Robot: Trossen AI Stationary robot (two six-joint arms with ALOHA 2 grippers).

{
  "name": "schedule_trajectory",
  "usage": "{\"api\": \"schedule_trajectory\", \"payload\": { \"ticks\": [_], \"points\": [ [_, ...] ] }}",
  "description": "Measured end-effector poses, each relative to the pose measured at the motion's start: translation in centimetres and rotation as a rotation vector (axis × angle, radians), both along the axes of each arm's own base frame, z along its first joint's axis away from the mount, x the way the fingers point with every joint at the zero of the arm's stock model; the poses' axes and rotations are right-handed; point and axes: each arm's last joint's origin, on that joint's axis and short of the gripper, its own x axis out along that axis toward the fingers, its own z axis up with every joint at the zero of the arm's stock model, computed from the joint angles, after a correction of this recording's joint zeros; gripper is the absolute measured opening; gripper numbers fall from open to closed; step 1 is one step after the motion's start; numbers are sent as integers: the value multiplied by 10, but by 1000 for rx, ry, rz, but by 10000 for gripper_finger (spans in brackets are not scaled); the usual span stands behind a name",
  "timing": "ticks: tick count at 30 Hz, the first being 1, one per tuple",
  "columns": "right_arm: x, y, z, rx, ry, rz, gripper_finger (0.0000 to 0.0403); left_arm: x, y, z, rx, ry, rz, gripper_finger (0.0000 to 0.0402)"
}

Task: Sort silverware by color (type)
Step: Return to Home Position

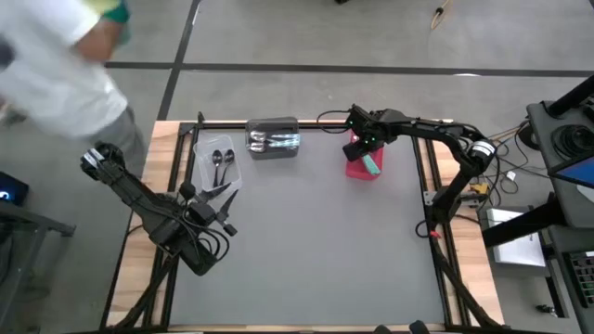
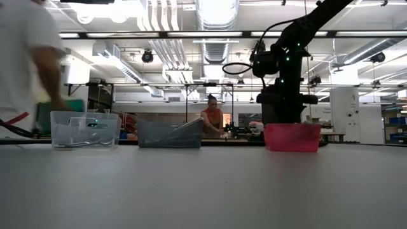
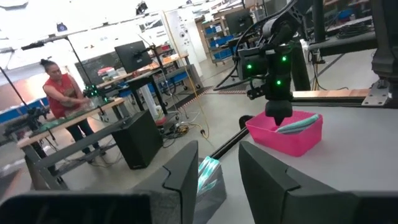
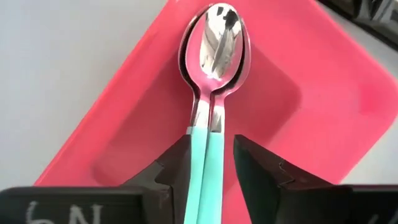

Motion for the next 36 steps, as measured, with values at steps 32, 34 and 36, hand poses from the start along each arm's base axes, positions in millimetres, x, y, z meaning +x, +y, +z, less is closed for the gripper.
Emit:
{"api": "schedule_trajectory", "payload": {
  "ticks": [32, 34, 36],
  "points": [
    [10, 78, 108, -532, -287, 298, 121, 22, 49, 59, -159, 190, 170, 98],
    [10, 78, 108, -534, -282, 306, 120, 24, 61, 59, -204, 219, 210, 95],
    [10, 78, 108, -537, -277, 316, 118, 26, 75, 58, -267, 248, 247, 90]
  ]
}}
